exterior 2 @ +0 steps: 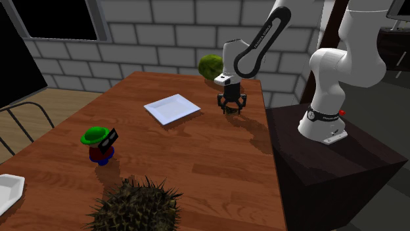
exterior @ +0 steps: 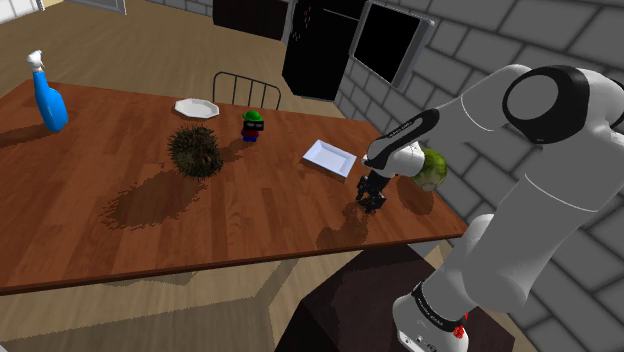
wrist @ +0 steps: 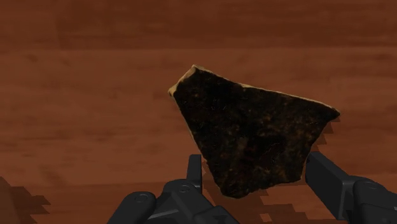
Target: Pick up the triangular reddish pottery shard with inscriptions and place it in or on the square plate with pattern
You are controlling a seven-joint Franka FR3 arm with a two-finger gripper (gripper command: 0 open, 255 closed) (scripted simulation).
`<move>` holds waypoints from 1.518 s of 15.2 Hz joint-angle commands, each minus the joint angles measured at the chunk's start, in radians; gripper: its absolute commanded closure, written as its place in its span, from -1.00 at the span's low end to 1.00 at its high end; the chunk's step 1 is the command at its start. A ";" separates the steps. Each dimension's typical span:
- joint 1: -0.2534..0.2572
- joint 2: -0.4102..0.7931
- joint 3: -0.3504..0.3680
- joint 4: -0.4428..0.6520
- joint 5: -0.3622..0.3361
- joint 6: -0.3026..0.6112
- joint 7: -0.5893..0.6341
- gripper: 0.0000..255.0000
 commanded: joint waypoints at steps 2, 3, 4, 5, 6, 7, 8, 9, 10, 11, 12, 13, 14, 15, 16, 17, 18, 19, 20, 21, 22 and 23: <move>0.001 0.001 0.000 -0.002 -0.001 0.000 0.002 1.00; 0.001 0.001 0.000 -0.001 -0.002 -0.001 0.002 1.00; 0.001 0.001 0.000 -0.001 -0.001 -0.001 0.002 1.00; 0.001 0.000 0.000 -0.001 -0.002 -0.002 0.003 1.00; 0.001 0.001 0.001 -0.001 -0.001 -0.001 0.002 1.00; 0.001 0.001 0.001 -0.001 -0.001 -0.001 0.002 1.00; 0.001 0.000 0.001 -0.001 -0.002 -0.001 0.003 1.00; 0.000 0.002 0.000 -0.001 0.001 0.000 0.000 1.00; 0.002 -0.018 -0.007 -0.002 -0.028 -0.012 0.021 1.00; 0.004 -0.037 -0.013 -0.003 -0.057 -0.024 0.043 1.00; 0.004 -0.057 -0.018 -0.003 -0.084 -0.036 0.063 1.00; 0.003 -0.076 -0.021 -0.003 -0.110 -0.050 0.083 1.00; 0.001 -0.095 -0.023 -0.002 -0.135 -0.063 0.102 1.00; -0.001 -0.114 -0.024 -0.001 -0.159 -0.077 0.120 1.00; -0.005 -0.132 -0.023 0.000 -0.181 -0.091 0.137 1.00; -0.009 -0.150 -0.022 0.002 -0.202 -0.106 0.153 1.00; -0.013 -0.167 -0.020 0.004 -0.221 -0.121 0.168 1.00; -0.017 -0.184 -0.018 0.006 -0.239 -0.136 0.182 1.00; -0.021 -0.201 -0.015 0.009 -0.255 -0.152 0.196 1.00; -0.026 -0.217 -0.011 0.012 -0.270 -0.167 0.208 1.00; -0.030 -0.232 -0.007 0.015 -0.284 -0.183 0.219 1.00; -0.035 -0.247 -0.004 0.019 -0.297 -0.199 0.230 1.00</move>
